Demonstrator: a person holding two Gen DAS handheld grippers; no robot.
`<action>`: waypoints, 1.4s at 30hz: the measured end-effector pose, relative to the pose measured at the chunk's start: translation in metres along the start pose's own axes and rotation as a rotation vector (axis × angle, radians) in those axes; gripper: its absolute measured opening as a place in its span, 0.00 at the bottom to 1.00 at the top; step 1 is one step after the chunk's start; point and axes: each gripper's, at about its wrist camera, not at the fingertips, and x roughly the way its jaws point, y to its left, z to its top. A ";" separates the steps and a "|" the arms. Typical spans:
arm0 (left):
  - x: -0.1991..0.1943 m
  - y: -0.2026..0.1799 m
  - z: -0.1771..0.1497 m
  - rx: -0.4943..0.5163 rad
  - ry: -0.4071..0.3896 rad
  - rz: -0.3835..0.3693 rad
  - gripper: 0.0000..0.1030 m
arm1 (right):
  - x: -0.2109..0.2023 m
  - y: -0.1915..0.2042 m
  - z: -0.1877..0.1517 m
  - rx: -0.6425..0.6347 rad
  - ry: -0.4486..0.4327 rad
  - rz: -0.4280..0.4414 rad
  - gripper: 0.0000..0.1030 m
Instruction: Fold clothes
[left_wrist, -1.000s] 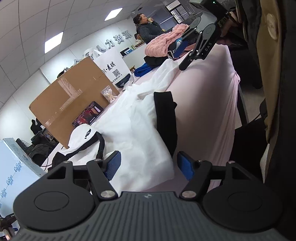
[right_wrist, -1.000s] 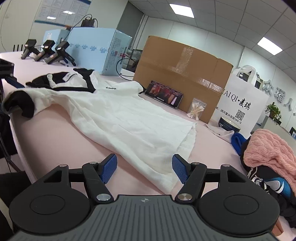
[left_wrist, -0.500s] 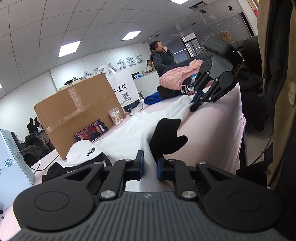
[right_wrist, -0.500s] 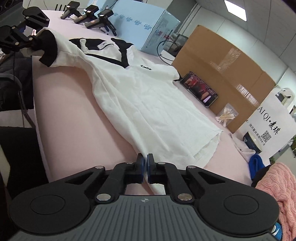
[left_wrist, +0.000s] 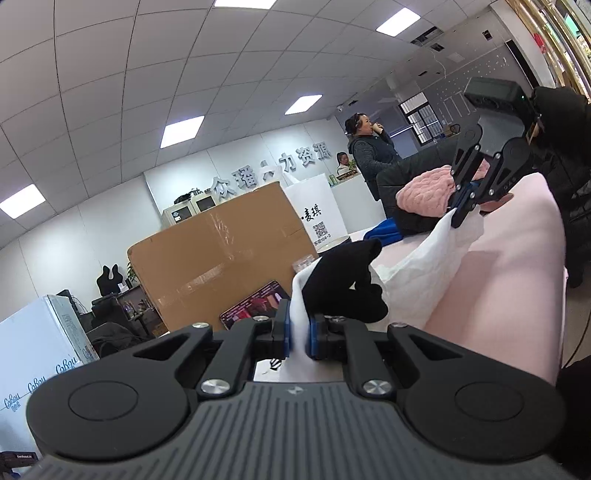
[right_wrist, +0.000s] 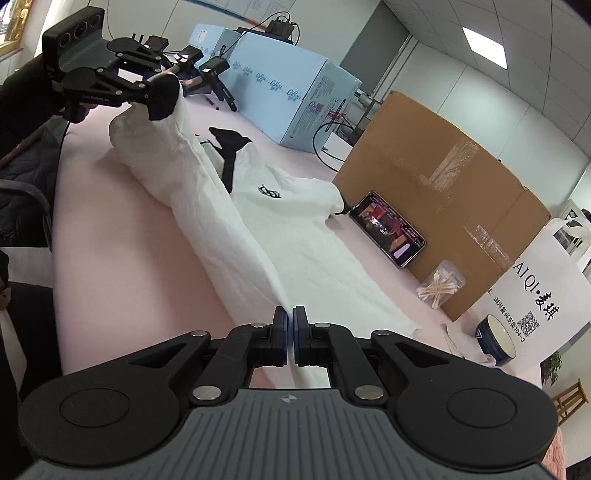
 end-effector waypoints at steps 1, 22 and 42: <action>0.012 0.007 -0.001 -0.002 0.019 -0.005 0.08 | 0.008 -0.009 0.000 0.006 0.007 0.011 0.03; 0.114 0.122 -0.044 -0.304 0.300 0.160 0.74 | 0.073 -0.102 -0.082 0.559 -0.071 -0.063 0.73; 0.060 0.132 -0.047 -0.644 0.289 0.281 0.78 | 0.063 -0.070 -0.079 0.561 -0.001 -0.128 0.80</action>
